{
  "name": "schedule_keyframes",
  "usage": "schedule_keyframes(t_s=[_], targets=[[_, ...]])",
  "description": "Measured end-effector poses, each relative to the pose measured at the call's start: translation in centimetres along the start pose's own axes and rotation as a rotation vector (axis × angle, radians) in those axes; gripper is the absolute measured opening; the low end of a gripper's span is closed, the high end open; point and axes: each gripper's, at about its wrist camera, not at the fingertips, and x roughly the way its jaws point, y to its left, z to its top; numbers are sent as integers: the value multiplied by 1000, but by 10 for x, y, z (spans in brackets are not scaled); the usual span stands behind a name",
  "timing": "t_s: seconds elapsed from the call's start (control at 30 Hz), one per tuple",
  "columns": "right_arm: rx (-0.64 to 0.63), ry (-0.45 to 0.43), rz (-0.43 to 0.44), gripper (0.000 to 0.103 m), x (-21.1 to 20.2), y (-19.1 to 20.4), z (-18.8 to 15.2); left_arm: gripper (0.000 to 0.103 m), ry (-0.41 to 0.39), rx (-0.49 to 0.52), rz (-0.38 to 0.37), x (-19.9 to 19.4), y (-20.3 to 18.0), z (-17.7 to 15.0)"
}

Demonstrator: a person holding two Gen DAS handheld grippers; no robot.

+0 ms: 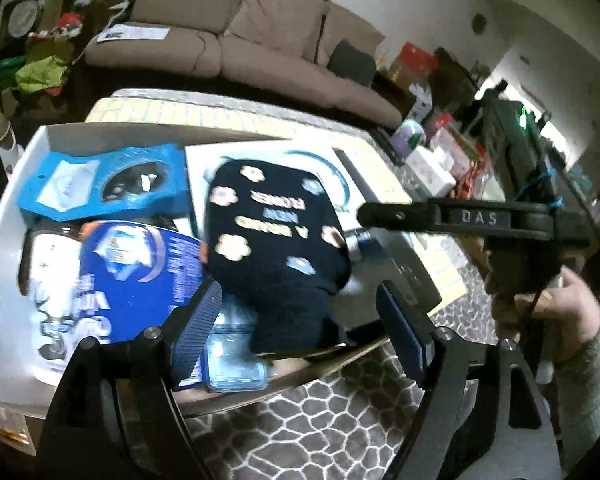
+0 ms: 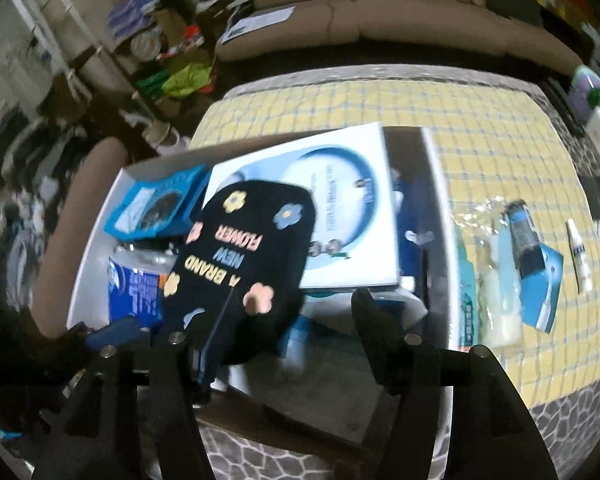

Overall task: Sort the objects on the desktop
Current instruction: 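Lower the mitt into the white box and open both grippers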

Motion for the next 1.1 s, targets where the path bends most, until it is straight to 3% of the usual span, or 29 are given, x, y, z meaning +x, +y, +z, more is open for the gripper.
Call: schedule_keyframes(t_s=[0.17, 0.27, 0.4, 0.43, 0.5, 0.6, 0.67, 0.77, 1.0, 1.1], targets=[[63, 10, 38, 61, 6, -7, 0, 77, 3, -97, -7, -5, 37, 3], [94, 42, 69, 61, 19, -3, -1, 77, 12, -118, -57, -1, 43, 1], [142, 77, 146, 61, 36, 3, -4, 77, 63, -84, -65, 11, 31, -9], [150, 85, 159, 58, 40, 4, -4, 77, 84, -59, -67, 16, 24, -12], [155, 106, 163, 42, 47, 7, -6, 77, 117, 2, -48, 27, 8, -17], [164, 92, 164, 40, 48, 8, -8, 77, 138, 73, 1, 40, -8, -25], [161, 87, 167, 37, 46, 7, -9, 67, 133, 126, 29, 44, -17, -25], [152, 68, 175, 34, 41, 7, -9, 57, 123, 139, 34, 43, -20, -22], [34, 45, 96, 31, 37, 31, 3, 57, 106, 87, -10, 38, -12, -20], [58, 47, 116, 31, 37, 26, 1, 57, 104, 81, -23, 36, -10, -21]])
